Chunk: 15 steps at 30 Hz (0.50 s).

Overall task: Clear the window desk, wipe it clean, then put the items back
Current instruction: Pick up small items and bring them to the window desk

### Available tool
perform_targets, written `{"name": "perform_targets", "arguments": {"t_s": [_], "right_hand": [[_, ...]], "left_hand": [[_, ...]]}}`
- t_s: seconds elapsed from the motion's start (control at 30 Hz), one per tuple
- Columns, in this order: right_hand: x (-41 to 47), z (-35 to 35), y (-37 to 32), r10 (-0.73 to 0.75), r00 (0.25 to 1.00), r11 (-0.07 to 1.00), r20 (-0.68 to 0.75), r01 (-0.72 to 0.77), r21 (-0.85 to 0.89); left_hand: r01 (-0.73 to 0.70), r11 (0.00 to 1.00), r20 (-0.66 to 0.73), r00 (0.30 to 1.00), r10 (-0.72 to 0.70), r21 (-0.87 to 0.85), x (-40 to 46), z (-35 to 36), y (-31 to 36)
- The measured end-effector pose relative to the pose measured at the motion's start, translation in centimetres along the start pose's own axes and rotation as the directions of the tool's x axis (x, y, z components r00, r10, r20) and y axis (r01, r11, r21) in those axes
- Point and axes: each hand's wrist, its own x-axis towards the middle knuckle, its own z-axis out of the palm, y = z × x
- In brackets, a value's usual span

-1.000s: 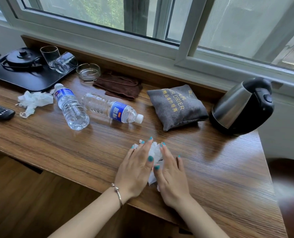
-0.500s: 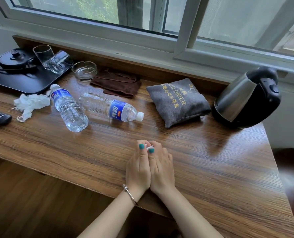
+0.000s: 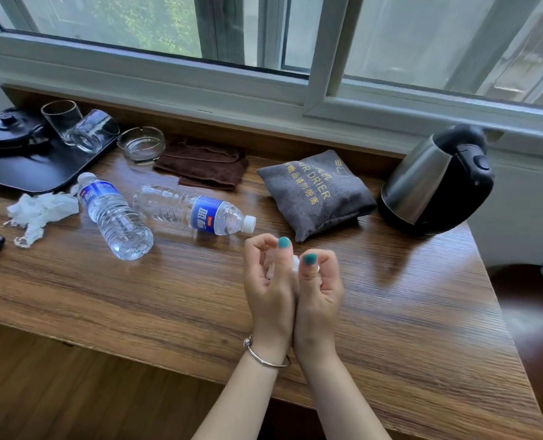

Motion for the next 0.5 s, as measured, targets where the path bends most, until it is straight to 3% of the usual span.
{"name": "perform_targets", "arguments": {"t_s": [0.27,0.5], "right_hand": [[0.3,-3.5,-3.5,-0.250,0.951,0.954,-0.184,0.209,-0.217],[-0.1,-10.4,-7.5,-0.319,0.866,0.937,-0.385,0.226,-0.268]], "left_hand": [[0.024,0.992,0.257,0.966,0.009,-0.127,-2.6,3.8,0.0],[0.166,0.976,0.513,0.855,-0.071,-0.142,-7.3,10.3,-0.2]]}}
